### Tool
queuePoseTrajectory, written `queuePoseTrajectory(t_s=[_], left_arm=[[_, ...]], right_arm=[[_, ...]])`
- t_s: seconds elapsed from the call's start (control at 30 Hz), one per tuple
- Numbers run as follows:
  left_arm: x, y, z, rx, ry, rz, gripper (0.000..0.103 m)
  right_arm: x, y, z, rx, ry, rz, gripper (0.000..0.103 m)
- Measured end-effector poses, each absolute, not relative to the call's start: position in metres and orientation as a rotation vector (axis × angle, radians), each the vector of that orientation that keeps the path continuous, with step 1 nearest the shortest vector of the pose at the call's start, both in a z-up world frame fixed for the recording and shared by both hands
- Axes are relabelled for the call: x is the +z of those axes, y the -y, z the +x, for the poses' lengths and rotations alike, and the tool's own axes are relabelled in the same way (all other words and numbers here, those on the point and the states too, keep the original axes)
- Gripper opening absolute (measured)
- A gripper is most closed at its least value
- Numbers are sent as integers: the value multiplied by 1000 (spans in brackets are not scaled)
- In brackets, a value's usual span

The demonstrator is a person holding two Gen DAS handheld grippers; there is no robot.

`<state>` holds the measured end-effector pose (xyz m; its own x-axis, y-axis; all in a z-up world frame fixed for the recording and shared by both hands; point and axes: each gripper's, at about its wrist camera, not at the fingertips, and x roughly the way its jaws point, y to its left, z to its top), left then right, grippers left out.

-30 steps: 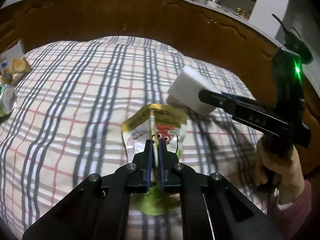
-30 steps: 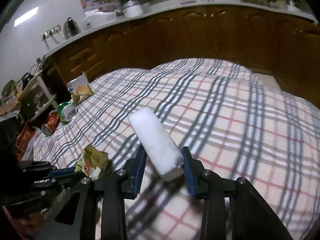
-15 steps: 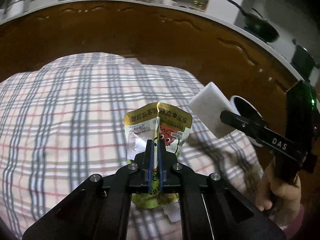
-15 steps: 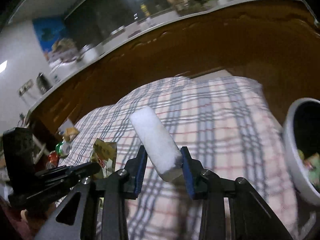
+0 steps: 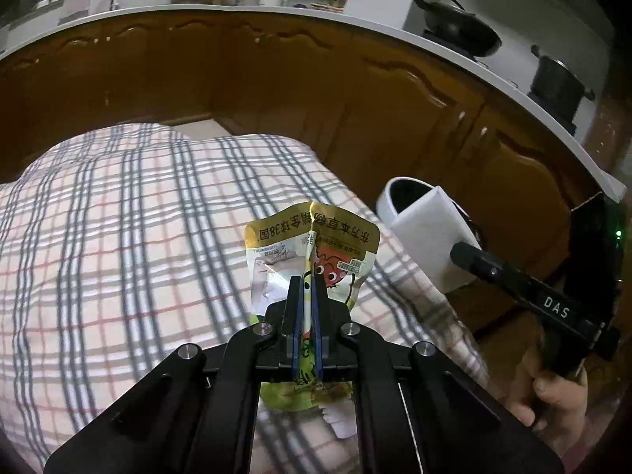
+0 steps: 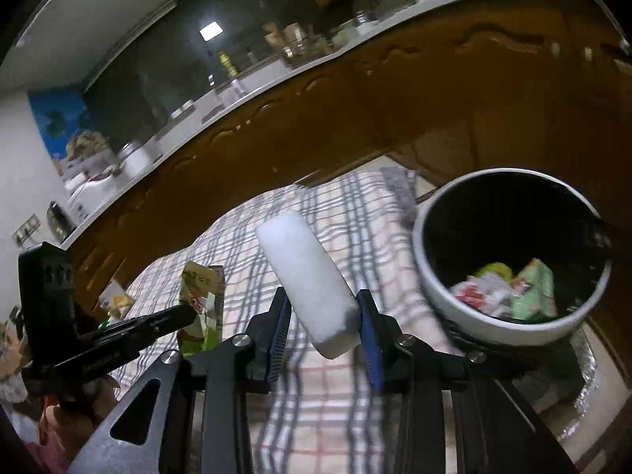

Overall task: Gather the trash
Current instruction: 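Carry the pouch and foam block over the black bin and release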

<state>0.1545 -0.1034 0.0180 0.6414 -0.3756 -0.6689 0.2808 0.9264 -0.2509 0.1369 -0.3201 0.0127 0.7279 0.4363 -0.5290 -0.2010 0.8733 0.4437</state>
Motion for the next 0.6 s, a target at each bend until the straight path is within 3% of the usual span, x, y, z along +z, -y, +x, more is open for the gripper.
queuePoseTrajectory(t_s=[0.6], left_arm=[[37, 191, 185, -514, -782, -44, 3]], right_arm=[[17, 404, 121, 134, -608, 422, 34]])
